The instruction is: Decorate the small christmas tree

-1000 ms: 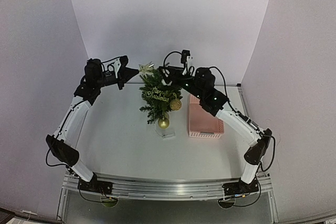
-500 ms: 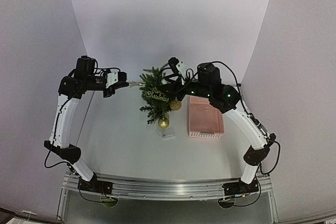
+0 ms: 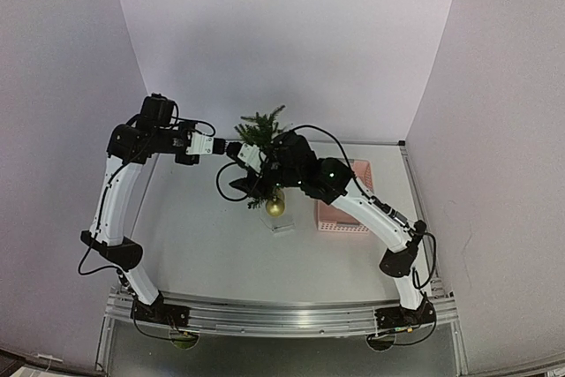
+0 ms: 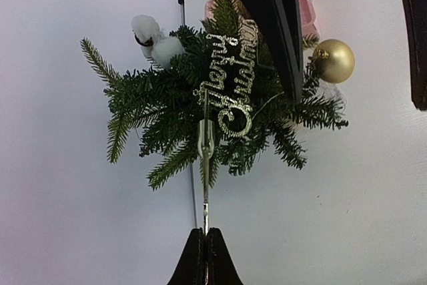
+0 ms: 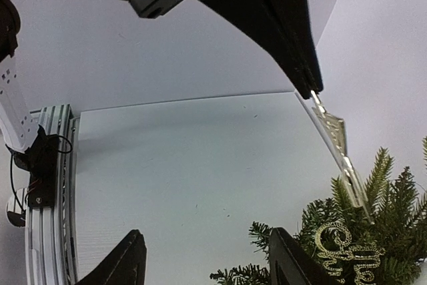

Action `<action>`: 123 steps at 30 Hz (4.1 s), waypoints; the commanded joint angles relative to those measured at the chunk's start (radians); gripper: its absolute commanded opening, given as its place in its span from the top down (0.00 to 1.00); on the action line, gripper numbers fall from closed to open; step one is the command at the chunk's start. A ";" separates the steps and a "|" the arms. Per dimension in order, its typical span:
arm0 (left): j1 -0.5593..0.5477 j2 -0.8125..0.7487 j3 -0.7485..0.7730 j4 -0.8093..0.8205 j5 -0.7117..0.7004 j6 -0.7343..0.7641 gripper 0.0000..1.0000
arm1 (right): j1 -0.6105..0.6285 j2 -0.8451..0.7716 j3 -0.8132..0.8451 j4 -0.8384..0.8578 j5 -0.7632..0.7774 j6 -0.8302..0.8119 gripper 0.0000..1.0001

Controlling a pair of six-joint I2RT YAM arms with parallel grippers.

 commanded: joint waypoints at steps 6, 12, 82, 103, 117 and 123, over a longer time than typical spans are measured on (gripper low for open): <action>-0.008 -0.026 -0.010 -0.370 -0.074 0.106 1.00 | -0.003 -0.071 -0.042 0.153 0.097 -0.063 0.48; -0.008 -0.037 -0.028 -0.368 -0.056 0.135 1.00 | -0.015 -0.053 -0.060 0.249 0.131 -0.108 0.47; 0.030 -0.456 -0.664 0.701 -0.053 -0.604 0.00 | -0.086 -0.103 -0.152 0.638 0.103 0.364 1.00; 0.020 -0.104 -0.715 1.239 0.183 -1.284 0.34 | -0.236 -0.139 -0.494 1.372 0.304 0.479 1.00; -0.051 0.051 -0.627 1.313 0.156 -1.321 0.33 | -0.268 -0.194 -0.649 1.407 0.172 0.453 1.00; -0.051 0.056 -0.625 1.314 0.172 -1.304 0.40 | -0.271 -0.150 -0.583 1.392 0.044 0.533 1.00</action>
